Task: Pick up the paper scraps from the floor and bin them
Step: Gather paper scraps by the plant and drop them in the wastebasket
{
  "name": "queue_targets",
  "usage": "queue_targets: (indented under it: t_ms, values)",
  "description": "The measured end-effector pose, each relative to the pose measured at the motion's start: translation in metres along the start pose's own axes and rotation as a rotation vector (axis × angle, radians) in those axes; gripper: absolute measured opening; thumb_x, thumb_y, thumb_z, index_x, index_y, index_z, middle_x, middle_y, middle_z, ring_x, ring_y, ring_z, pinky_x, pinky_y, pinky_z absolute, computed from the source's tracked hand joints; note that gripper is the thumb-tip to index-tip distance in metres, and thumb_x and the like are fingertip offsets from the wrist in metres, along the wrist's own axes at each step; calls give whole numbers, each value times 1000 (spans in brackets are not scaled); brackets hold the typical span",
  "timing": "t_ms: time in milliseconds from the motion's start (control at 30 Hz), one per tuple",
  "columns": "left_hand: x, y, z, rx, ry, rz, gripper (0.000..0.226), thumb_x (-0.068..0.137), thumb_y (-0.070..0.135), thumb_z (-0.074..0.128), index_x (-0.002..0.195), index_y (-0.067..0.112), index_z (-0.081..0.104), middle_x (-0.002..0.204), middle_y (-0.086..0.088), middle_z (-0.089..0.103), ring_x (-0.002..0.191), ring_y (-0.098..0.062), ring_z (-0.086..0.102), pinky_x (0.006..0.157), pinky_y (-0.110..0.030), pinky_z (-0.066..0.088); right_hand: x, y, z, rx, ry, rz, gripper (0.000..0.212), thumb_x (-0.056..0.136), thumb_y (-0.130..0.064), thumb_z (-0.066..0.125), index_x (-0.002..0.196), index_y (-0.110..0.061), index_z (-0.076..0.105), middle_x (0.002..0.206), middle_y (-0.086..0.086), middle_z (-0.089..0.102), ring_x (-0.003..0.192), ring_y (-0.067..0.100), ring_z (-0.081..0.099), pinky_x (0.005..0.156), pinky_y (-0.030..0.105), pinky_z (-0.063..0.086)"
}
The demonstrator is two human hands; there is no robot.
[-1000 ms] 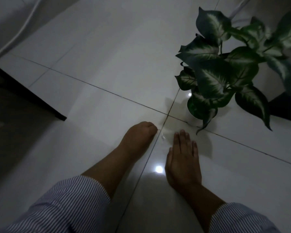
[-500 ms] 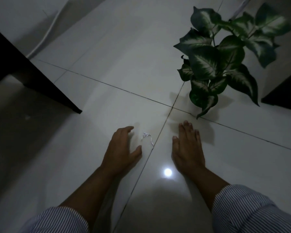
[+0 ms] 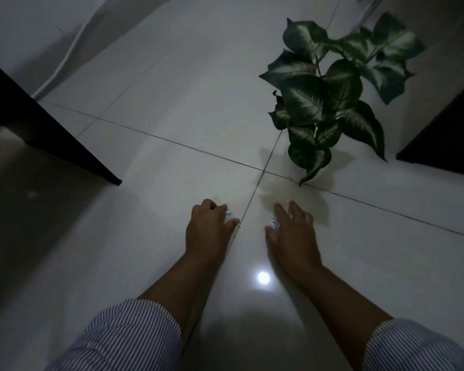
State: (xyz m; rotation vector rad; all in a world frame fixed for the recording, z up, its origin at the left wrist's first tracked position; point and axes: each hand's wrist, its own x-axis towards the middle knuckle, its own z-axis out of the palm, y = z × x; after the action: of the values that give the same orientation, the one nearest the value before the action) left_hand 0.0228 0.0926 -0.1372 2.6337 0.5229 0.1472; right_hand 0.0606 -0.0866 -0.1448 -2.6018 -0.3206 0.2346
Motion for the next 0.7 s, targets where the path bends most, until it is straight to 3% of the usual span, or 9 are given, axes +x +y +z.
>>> queue_targets:
  t_ms: [67,167,367,467,533,600,700]
  values:
    - [0,0,1,-20,25,12,23,90,29,62,101,12,74,98,-5,63,95,-22,55,74,-31,46,4,-5,-1,-32,-13,-30,47,98,-24,45,144,-18,42,154,12,30,135,30,25,106,36,35]
    - [4,-4,1,-32,25,9,17,90,21,62,86,11,75,88,-5,64,85,-21,61,70,-29,44,7,-8,-1,-86,-83,-84,39,97,-8,41,135,-13,51,146,13,38,131,31,31,95,34,40]
    - [17,-12,-6,-75,-66,-43,14,89,14,61,87,10,75,89,-9,71,85,-25,67,76,-39,56,0,-6,-13,-317,-146,-214,26,80,11,54,101,-3,61,109,13,55,102,28,52,73,30,40]
    - [22,-12,-7,-23,-162,-24,17,91,12,56,90,5,71,94,-15,70,88,-29,66,73,-33,52,2,1,-19,-309,-183,-273,22,75,4,65,96,-2,65,101,13,59,96,29,57,72,31,43]
    - [23,-12,-10,-15,-201,-11,18,93,13,54,91,3,69,95,-16,69,89,-31,64,73,-32,47,9,5,-27,-64,-145,-103,17,78,-1,66,94,-1,72,97,11,66,91,25,63,76,25,46]
    - [24,-15,-18,-92,-162,-45,16,92,14,56,88,5,69,91,-13,70,85,-27,64,72,-29,44,14,8,-45,243,-87,171,14,81,-3,66,90,-5,77,86,4,69,76,13,63,65,12,44]
    - [24,-21,-35,-203,-71,-152,14,91,15,60,88,7,71,83,-4,66,78,-17,58,71,-24,38,9,20,-66,464,-139,357,10,80,-7,70,85,-11,78,83,3,73,70,10,63,57,15,44]
